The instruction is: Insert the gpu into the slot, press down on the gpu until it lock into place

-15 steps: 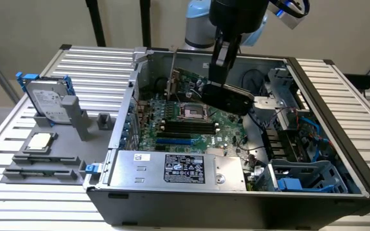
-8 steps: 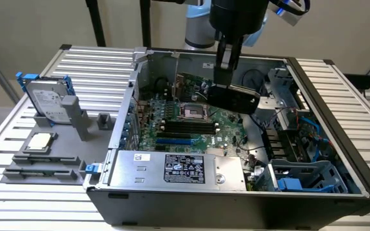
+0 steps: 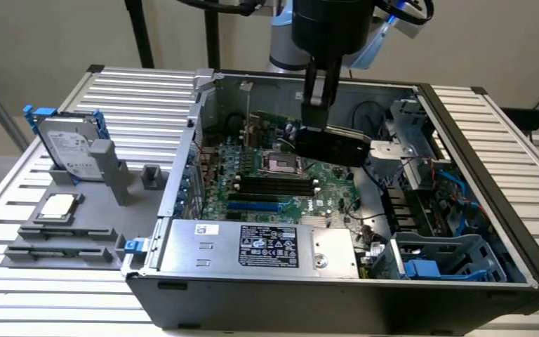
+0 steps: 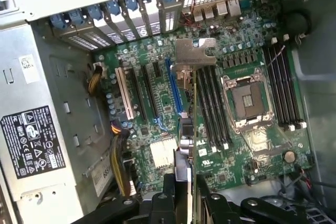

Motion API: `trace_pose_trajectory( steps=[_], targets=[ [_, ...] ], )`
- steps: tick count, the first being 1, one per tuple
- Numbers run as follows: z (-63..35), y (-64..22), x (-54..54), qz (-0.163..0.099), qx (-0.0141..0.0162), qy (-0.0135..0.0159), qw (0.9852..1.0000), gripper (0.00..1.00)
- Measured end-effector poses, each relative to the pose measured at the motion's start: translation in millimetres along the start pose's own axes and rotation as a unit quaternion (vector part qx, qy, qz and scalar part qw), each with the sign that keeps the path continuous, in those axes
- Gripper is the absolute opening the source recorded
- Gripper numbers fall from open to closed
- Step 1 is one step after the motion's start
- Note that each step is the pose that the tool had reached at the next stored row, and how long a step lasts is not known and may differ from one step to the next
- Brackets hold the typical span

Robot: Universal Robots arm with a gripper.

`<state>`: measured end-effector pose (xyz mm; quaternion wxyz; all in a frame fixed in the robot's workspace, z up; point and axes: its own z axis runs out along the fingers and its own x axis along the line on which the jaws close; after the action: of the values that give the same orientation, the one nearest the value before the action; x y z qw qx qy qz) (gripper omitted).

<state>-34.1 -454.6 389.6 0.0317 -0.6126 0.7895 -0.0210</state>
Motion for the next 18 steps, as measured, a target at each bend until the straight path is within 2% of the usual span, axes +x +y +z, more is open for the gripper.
trace_pose_trajectory(
  steps=[3,8,18],
  targets=[
    [2.4,0.2,0.1,-0.027,-0.0007,-0.0020,0.9996,0.26],
    [9.6,2.2,0.6,-0.064,-0.0017,-0.0053,0.9979,0.26],
    [18.3,21.8,5.7,-0.085,-0.0023,-0.0073,0.9963,0.26]
  ],
)
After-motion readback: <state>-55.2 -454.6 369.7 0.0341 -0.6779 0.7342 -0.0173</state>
